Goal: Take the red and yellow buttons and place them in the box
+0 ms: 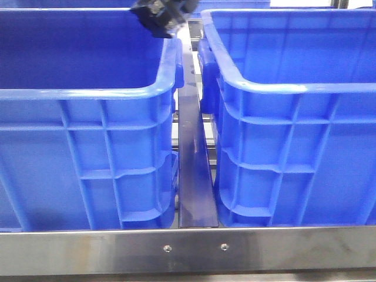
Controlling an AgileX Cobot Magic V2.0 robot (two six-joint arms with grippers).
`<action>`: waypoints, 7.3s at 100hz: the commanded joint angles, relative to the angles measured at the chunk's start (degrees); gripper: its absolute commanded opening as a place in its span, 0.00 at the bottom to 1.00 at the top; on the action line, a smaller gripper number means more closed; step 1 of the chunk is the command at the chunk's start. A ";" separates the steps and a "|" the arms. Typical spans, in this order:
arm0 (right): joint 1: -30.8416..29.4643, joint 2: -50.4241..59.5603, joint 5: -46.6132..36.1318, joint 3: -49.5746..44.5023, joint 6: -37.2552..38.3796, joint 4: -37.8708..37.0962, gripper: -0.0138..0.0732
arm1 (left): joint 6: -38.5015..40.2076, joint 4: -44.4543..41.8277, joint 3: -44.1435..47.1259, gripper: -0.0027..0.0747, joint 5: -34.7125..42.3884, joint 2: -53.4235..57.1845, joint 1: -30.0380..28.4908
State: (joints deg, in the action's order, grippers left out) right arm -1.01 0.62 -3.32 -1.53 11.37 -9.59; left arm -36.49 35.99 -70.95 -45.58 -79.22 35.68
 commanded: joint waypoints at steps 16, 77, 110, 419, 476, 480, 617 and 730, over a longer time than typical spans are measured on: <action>-0.11 0.88 0.83 8.18 -0.18 -0.65 0.08 | -0.22 3.18 -2.12 0.29 2.94 2.11 1.03; -0.11 -31.38 36.89 44.05 -0.28 10.55 0.24 | -0.22 3.40 -2.12 0.28 3.83 2.11 1.03; 2.09 -45.10 42.15 51.31 -16.02 43.75 0.75 | -0.22 3.40 -2.12 0.28 4.03 2.11 1.03; 5.22 -97.80 8.60 69.64 -81.34 79.37 0.39 | -0.26 2.07 -2.12 0.88 -0.38 2.11 1.03; 5.22 -99.84 8.84 69.64 -81.34 81.54 0.40 | -0.26 2.07 -2.12 0.88 -0.38 2.11 1.03; 5.22 -99.84 8.84 69.64 -81.34 81.54 0.42 | -0.26 2.07 -2.12 0.88 -0.38 2.11 1.03; 5.16 -63.02 11.28 50.79 -81.34 81.54 0.62 | 23.56 -15.35 -2.12 0.88 3.53 6.63 -8.79; 5.16 -62.90 11.73 50.79 -81.34 81.67 0.62 | 58.77 -43.75 -2.12 0.88 2.47 -16.90 -11.77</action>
State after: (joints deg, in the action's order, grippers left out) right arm 4.24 -63.73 8.95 47.78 -69.18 71.36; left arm 21.53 -7.13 -71.11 -45.81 -97.36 24.01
